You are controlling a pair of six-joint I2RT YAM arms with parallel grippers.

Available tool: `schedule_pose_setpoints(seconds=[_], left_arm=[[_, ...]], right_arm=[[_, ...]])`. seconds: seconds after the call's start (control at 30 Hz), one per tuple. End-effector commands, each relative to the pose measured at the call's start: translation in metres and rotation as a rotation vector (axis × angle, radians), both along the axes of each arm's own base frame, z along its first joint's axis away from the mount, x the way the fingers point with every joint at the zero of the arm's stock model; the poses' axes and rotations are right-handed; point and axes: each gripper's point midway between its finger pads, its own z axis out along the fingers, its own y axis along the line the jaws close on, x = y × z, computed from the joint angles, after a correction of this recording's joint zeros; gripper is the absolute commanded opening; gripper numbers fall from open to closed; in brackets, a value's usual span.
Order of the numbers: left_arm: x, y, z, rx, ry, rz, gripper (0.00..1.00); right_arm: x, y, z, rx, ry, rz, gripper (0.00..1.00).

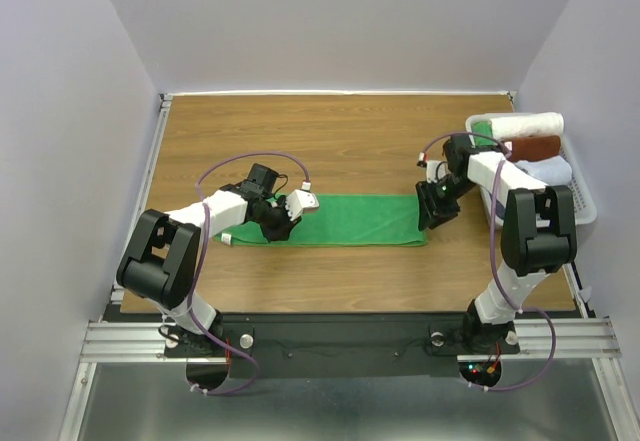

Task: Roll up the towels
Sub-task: Fold the towel

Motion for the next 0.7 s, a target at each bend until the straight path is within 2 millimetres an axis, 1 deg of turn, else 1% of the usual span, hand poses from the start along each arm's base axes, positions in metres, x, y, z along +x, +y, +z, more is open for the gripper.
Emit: schedule_pose_setpoints(seconds=[0.0, 0.5, 0.67], left_arm=[[-0.01, 0.01, -0.016, 0.063, 0.05, 0.009, 0.25], [-0.01, 0.01, -0.016, 0.061, 0.043, 0.011, 0.25], [-0.01, 0.011, -0.017, 0.061, 0.043, 0.014, 0.25]], right_arm=[[-0.012, 0.007, 0.004, 0.041, 0.027, 0.022, 0.44], [-0.028, 0.013, -0.023, 0.021, 0.122, 0.032, 0.44], [-0.025, 0.017, -0.025, 0.028, 0.117, 0.031, 0.43]])
